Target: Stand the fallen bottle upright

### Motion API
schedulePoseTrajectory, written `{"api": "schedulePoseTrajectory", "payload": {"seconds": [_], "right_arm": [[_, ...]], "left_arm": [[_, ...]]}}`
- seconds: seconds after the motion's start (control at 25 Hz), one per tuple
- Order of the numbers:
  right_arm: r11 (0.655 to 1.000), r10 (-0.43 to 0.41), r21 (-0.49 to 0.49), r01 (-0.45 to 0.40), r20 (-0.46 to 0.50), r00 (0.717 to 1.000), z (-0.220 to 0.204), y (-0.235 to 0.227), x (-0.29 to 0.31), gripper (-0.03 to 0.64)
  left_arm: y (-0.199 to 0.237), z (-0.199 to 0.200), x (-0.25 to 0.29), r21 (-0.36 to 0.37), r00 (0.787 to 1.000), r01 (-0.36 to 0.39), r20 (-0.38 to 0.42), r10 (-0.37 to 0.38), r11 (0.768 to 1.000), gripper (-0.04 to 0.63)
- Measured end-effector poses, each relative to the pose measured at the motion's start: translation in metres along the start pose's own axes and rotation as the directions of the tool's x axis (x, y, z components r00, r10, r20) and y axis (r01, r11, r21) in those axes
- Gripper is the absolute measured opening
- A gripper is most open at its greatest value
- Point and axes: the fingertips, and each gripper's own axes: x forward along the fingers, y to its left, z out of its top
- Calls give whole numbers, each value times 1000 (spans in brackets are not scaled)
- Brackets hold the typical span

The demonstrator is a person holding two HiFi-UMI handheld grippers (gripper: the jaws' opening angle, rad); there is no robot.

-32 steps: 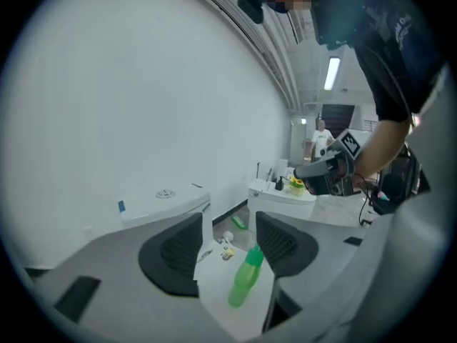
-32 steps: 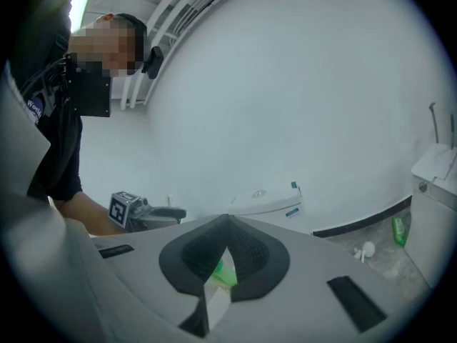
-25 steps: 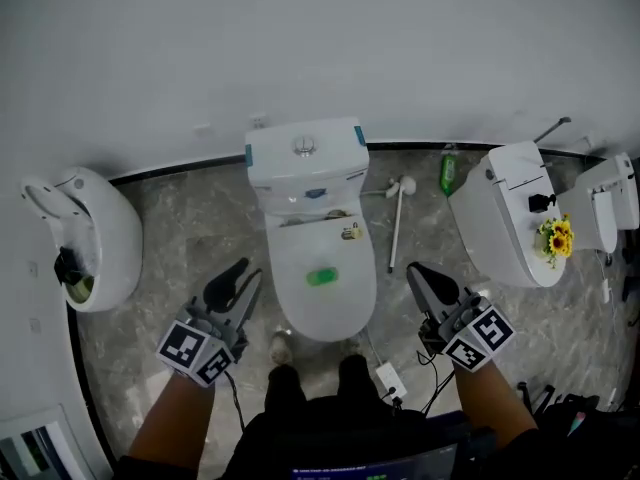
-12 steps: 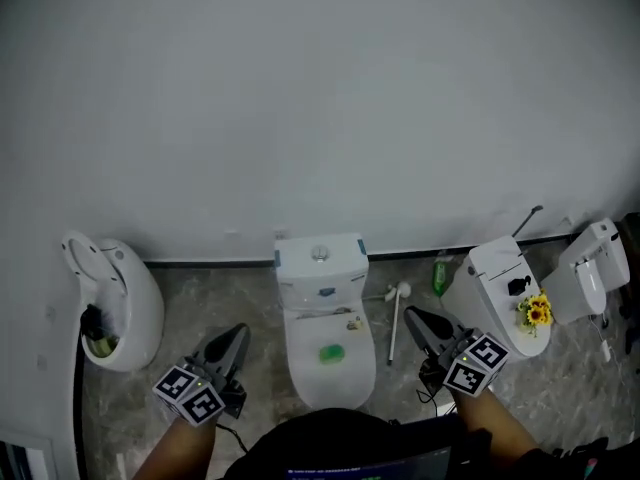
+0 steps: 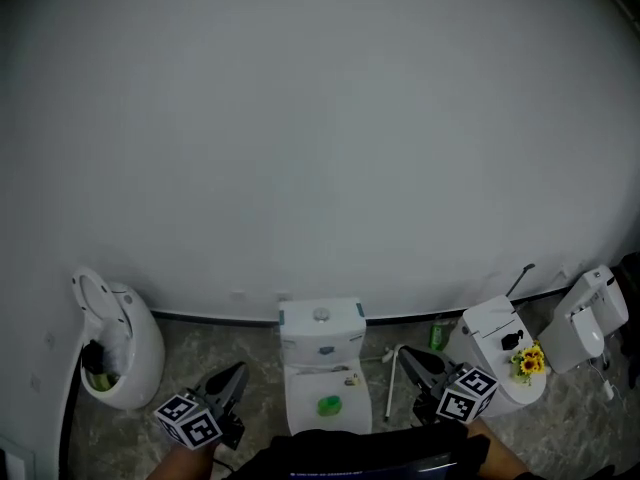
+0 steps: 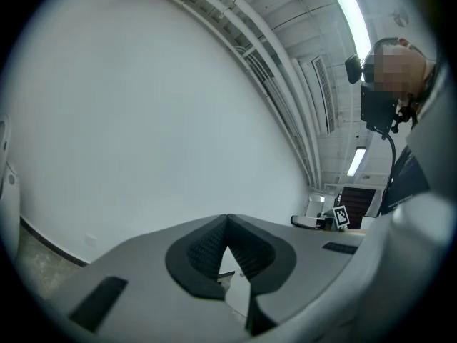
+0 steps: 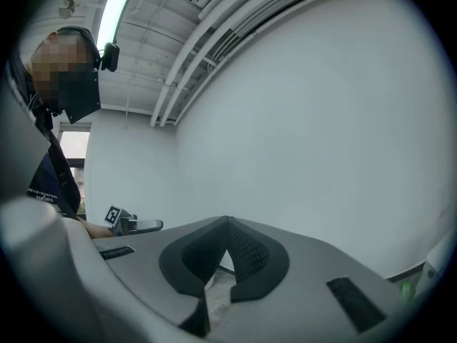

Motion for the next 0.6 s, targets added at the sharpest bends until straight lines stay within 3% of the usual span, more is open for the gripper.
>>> {"api": "schedulePoseTrajectory", "payload": {"seconds": [0.6], "right_arm": [[999,21,-28,-21,-15,1000,0,-6,9,23]], "left_arm": [[2,5,16,36,1000,10,-2,-10,999,8]]}}
